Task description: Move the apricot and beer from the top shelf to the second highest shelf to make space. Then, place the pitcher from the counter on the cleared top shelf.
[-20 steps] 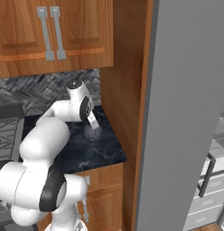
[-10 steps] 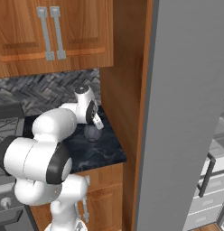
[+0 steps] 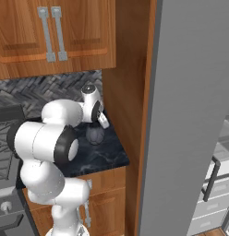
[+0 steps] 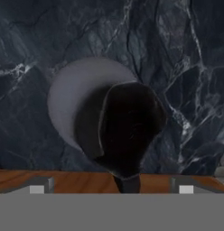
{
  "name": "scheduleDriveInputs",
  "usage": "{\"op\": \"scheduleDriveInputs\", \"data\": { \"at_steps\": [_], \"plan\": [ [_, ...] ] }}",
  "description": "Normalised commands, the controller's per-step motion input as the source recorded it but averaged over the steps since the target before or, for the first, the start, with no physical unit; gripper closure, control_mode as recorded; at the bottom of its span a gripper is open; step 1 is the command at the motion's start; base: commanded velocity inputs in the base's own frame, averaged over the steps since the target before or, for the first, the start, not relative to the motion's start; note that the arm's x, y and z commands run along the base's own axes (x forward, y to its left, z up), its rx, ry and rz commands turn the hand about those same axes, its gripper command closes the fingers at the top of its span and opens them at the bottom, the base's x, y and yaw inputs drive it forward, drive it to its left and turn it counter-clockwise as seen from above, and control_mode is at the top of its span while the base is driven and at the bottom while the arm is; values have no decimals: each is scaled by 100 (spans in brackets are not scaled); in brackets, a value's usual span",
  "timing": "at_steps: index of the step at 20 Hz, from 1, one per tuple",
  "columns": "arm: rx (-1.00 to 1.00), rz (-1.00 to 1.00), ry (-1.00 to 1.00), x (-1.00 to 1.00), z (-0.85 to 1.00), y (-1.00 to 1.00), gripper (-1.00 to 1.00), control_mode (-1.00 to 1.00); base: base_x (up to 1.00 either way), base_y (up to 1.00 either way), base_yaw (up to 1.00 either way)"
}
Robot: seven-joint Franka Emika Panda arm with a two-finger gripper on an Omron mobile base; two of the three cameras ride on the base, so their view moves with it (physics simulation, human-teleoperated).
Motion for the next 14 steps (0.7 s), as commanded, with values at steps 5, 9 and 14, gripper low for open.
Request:
{"op": "scheduleDriveInputs", "data": {
  "at_steps": [5,9,14],
  "plan": [
    [0,2,3,33,-14,8,-100,-100,0,0,0],
    [0,1,2,25,-15,13,-100,-100,0,0,0],
    [0,1,2,25,-18,11,-100,-100,0,0,0]
  ]
}}
